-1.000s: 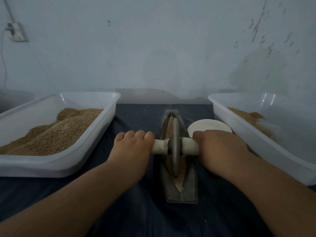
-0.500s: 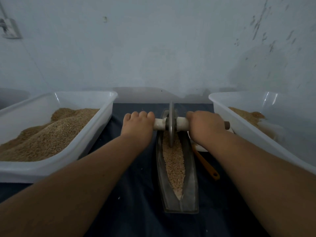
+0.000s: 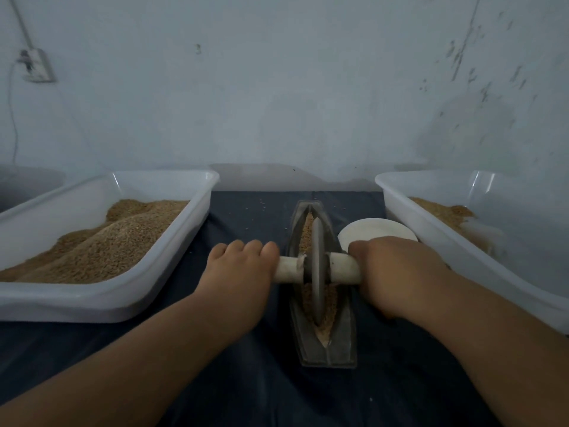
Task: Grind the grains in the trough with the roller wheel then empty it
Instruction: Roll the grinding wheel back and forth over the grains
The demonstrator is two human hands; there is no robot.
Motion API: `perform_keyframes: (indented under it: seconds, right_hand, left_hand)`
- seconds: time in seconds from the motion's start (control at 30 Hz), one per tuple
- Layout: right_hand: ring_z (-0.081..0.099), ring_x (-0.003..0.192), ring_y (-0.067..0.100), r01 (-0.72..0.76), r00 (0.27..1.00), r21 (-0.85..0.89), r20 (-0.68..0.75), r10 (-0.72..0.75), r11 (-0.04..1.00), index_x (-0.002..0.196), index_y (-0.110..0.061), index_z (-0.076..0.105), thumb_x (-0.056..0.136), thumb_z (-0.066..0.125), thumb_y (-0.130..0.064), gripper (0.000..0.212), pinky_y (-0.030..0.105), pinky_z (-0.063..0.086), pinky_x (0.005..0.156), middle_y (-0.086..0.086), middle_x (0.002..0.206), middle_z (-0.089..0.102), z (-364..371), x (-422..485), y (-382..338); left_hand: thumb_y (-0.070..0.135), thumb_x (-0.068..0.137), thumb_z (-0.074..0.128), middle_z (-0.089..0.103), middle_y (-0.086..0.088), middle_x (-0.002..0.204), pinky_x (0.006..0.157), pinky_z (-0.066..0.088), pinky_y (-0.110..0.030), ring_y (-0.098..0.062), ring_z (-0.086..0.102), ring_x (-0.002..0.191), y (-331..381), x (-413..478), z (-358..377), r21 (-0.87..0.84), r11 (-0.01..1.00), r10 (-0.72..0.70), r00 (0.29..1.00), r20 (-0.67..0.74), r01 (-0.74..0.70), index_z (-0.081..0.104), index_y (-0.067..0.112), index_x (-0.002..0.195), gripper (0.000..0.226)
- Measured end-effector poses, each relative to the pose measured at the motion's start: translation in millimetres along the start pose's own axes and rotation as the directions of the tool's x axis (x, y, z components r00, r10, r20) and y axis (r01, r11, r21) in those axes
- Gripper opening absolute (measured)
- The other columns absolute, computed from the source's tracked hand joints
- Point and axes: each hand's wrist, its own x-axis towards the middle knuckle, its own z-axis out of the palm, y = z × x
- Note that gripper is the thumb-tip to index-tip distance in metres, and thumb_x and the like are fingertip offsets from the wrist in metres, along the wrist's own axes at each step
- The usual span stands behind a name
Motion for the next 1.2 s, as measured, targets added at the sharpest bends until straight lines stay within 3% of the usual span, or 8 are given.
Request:
perform_keyframes:
  seconds: [0.1, 0.2, 0.43, 0.6, 0.8, 0.93, 1.13, 1.2]
  right_hand:
    - [0.049, 0.069, 0.016, -0.061, 0.998, -0.006, 0.012, 0.061, 0.998, 0.095, -0.026, 0.053, 0.089, 0.052, -0.024, 0.006, 0.031, 0.043, 0.061, -0.006, 0.071, 0.044, 5, 19, -4]
    - [0.057, 0.089, 0.023, -0.143, 0.978, 0.05, 0.162, 0.133, 0.988, 0.09, -0.022, 0.05, 0.085, 0.059, -0.022, 0.011, 0.042, 0.048, 0.087, 0.0, 0.087, 0.051, 8, 44, -3]
    - [0.057, 0.086, 0.026, -0.02, 0.98, -0.083, -0.2, 0.003, 0.996, 0.102, -0.021, 0.048, 0.074, 0.071, -0.023, 0.036, 0.037, 0.038, 0.068, 0.002, 0.096, 0.056, 27, 77, 5]
    - [0.055, 0.083, 0.024, -0.02, 0.989, -0.035, -0.146, 0.015, 0.999, 0.095, -0.024, 0.046, 0.076, 0.07, -0.023, 0.031, 0.036, 0.038, 0.07, -0.003, 0.084, 0.044, 22, 76, 6]
    - [0.056, 0.084, 0.021, -0.053, 0.984, 0.044, 0.171, 0.045, 0.998, 0.077, -0.029, 0.04, 0.081, 0.062, -0.024, 0.023, 0.041, 0.05, 0.081, 0.0, 0.088, 0.052, 3, 39, -2]
    - [0.047, 0.065, 0.013, 0.003, 0.999, -0.017, 0.032, -0.002, 1.0, 0.098, -0.03, 0.055, 0.087, 0.056, -0.027, 0.012, 0.027, 0.039, 0.056, -0.008, 0.068, 0.04, -1, 7, -1]
    - [0.048, 0.067, 0.015, 0.011, 1.0, -0.018, -0.022, -0.011, 1.0, 0.086, -0.031, 0.044, 0.087, 0.055, -0.025, 0.013, 0.028, 0.039, 0.056, -0.008, 0.07, 0.04, 4, 11, -4]
    - [0.054, 0.078, 0.018, -0.025, 0.999, 0.017, 0.028, 0.024, 1.0, 0.082, -0.031, 0.043, 0.085, 0.058, -0.023, 0.018, 0.035, 0.049, 0.071, -0.006, 0.073, 0.039, 8, 28, -3]
  left_hand:
    - [0.02, 0.077, 0.064, 0.04, 0.009, 0.096, 0.087, 0.035, -0.035, -0.018, 0.048, 0.096, -2, 15, 5, -0.029, 0.999, -0.037, 0.998, 0.056, 0.039, 0.023, 0.03, 0.093, 0.045]
    - [0.02, 0.08, 0.064, 0.051, 0.004, 0.106, 0.091, 0.037, -0.037, -0.02, 0.051, 0.099, -6, 35, 15, -0.034, 0.997, -0.069, 0.994, 0.08, 0.072, 0.033, 0.028, 0.099, 0.037]
    - [0.016, 0.086, 0.053, 0.054, -0.004, 0.115, 0.094, 0.036, -0.038, -0.027, 0.051, 0.108, -10, 85, 34, 0.057, 0.991, -0.12, 0.993, -0.014, 0.12, 0.043, 0.019, 0.112, 0.029]
    - [0.015, 0.084, 0.053, 0.054, -0.004, 0.114, 0.093, 0.036, -0.039, -0.027, 0.051, 0.108, -11, 84, 35, 0.024, 0.991, -0.132, 0.991, 0.008, 0.131, 0.042, 0.019, 0.111, 0.03]
    - [0.02, 0.079, 0.063, 0.05, 0.005, 0.107, 0.089, 0.035, -0.037, -0.02, 0.05, 0.1, -6, 34, 15, -0.007, 0.999, -0.051, 0.998, 0.048, 0.052, 0.034, 0.027, 0.103, 0.039]
    - [0.02, 0.077, 0.06, 0.04, 0.01, 0.097, 0.079, 0.029, -0.033, -0.015, 0.042, 0.089, -3, 3, 2, -0.003, 1.0, -0.005, 1.0, 0.015, 0.005, 0.03, 0.03, 0.102, 0.04]
    - [0.018, 0.077, 0.059, 0.045, 0.008, 0.102, 0.082, 0.031, -0.034, -0.017, 0.046, 0.094, -2, 8, 1, -0.008, 0.999, -0.041, 0.998, 0.049, 0.041, 0.035, 0.028, 0.106, 0.039]
    - [0.018, 0.079, 0.06, 0.049, 0.005, 0.107, 0.087, 0.034, -0.035, -0.019, 0.049, 0.099, -3, 22, 8, -0.007, 0.998, -0.061, 0.995, 0.073, 0.062, 0.036, 0.027, 0.106, 0.037]
